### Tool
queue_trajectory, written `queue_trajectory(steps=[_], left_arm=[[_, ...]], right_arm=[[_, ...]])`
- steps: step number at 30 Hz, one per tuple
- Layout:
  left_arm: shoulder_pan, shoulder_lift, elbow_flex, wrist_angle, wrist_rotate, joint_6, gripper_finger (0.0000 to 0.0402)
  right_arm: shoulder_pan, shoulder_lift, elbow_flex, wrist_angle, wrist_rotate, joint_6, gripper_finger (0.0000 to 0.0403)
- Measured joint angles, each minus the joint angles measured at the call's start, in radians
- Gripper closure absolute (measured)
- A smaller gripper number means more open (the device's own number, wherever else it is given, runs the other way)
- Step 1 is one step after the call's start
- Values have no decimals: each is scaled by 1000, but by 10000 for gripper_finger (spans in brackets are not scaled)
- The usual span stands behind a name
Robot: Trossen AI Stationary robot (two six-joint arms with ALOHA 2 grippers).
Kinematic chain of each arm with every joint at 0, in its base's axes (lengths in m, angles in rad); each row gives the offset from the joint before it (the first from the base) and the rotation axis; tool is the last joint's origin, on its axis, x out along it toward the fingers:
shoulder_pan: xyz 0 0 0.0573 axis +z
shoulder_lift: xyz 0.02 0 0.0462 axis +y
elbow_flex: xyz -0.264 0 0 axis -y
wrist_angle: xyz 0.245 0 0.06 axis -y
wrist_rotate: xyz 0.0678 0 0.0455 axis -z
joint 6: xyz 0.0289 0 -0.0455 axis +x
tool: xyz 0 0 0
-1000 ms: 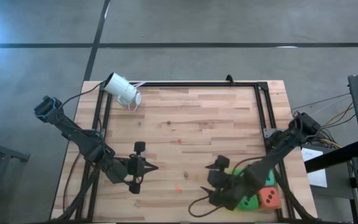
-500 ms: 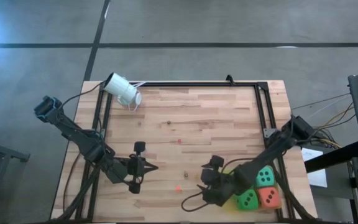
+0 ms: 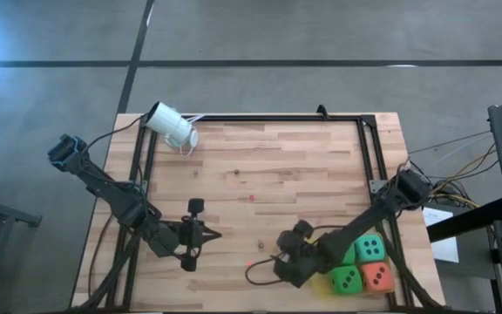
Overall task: Pick & Place Dice
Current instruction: Put the small yellow die into the yellow bin
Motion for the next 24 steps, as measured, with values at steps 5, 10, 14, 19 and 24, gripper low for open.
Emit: queue_trajectory(steps=[5,10,14,19,24], left_arm=[[1,0,0,0,0,0,396],[1,0,0,0,0,0,396],[1,0,0,0,0,0,396],[0,0,0,0,0,0,396],[0,0,0,0,0,0,396]], right_arm=[[-18,60,6,0,2,66,3],[-43,135,56,-1,-70,16,3],[-45,183,106,-20,-84,-31,3],[-46,204,163,-99,-108,-35,3],[-46,205,173,-110,-114,-43,4]])
